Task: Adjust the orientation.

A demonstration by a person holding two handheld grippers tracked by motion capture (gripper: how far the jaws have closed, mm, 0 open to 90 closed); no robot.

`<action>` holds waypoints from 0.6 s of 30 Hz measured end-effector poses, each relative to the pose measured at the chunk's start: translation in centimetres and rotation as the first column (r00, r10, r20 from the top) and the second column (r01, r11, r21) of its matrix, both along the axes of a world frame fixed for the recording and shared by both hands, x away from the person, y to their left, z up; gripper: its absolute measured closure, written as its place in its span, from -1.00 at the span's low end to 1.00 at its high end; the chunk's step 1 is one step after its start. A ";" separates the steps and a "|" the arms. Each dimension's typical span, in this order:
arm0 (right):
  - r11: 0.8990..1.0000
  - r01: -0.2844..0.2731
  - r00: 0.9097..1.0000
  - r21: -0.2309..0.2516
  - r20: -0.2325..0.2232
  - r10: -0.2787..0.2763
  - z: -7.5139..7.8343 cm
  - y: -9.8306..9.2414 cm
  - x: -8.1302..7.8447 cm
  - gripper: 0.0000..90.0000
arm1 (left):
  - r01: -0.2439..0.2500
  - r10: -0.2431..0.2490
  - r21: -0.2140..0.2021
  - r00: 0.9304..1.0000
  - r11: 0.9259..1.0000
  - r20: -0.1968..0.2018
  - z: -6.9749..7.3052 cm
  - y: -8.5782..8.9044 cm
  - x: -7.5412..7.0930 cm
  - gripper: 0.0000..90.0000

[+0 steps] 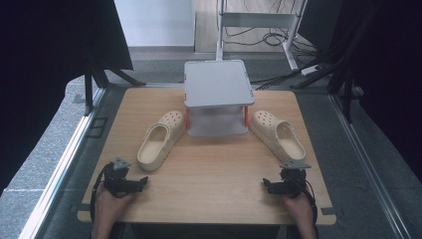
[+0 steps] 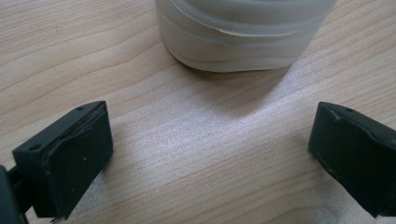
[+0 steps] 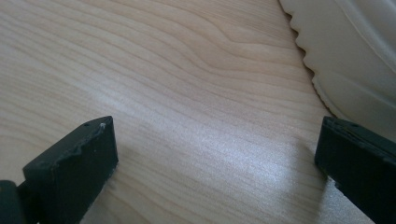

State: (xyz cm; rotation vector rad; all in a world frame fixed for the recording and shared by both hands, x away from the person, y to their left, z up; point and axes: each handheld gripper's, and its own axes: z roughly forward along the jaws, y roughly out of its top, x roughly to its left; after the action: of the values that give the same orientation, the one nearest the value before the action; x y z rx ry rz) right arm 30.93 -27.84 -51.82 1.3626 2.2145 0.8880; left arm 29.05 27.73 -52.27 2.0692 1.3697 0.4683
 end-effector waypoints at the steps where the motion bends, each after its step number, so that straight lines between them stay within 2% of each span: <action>1: 1.000 0.006 1.000 0.000 0.000 -0.006 0.0 0.1 0.0 -1.00 | 0.000 0.000 0.000 1.000 1.000 0.000 0.0 0.0 0.0 -1.00; 18: 1.000 0.018 1.000 0.002 0.000 -0.018 0.0 0.1 -0.1 -1.00 | -0.004 0.004 0.004 1.000 1.000 -0.001 0.0 -0.1 0.0 -1.00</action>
State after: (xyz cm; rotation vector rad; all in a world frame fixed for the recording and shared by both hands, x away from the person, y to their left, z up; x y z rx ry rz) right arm 30.86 -27.70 -51.81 1.3813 2.1989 0.8835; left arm 29.09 27.66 -52.26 2.0705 1.3748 0.4716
